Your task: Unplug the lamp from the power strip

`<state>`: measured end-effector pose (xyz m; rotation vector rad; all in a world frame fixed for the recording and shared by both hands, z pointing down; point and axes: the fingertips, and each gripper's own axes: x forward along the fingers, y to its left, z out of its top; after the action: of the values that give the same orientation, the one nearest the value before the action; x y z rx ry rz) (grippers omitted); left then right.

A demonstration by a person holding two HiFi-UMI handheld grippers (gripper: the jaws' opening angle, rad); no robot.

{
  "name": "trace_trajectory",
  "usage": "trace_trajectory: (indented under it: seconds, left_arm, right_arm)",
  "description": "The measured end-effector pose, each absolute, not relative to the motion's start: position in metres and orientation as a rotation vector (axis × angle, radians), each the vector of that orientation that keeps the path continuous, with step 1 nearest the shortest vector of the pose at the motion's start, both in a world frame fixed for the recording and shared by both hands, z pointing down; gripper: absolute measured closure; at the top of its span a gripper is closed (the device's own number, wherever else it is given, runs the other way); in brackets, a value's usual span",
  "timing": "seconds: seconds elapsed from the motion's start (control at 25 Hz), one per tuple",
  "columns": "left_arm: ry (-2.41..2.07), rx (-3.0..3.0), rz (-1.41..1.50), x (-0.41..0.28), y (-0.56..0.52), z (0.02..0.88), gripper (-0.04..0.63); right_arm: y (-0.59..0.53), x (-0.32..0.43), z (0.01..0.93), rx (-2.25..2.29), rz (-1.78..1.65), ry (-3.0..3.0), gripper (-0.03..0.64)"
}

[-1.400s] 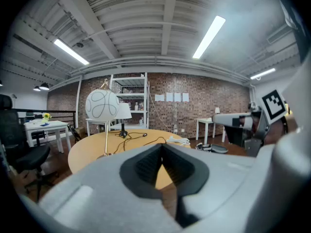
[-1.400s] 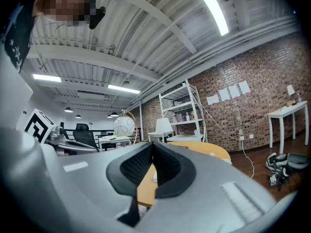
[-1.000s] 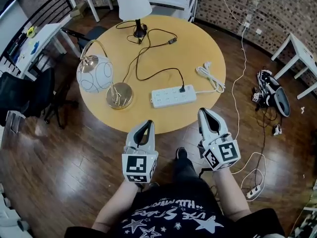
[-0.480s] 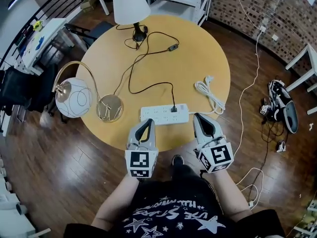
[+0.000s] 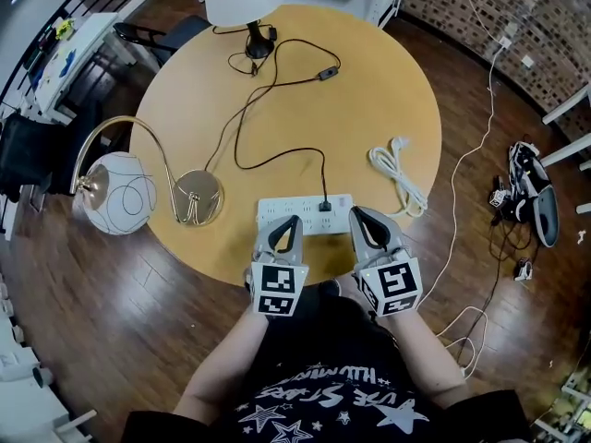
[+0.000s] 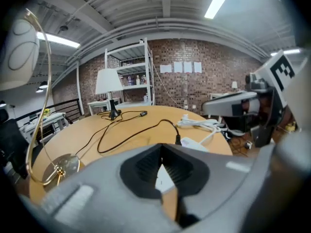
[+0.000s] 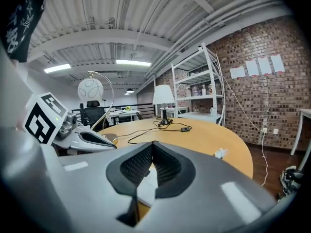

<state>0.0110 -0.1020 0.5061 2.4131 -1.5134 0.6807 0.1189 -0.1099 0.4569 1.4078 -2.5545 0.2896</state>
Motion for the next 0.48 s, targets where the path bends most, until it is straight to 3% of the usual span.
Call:
trace_trajectory:
  seconds: [0.48]
  left_arm:
    - [-1.288, 2.426, 1.063, 0.027, -0.130, 0.562, 0.591]
  right_arm:
    - [-0.120, 0.111, 0.499, 1.296, 0.344, -2.373, 0.607]
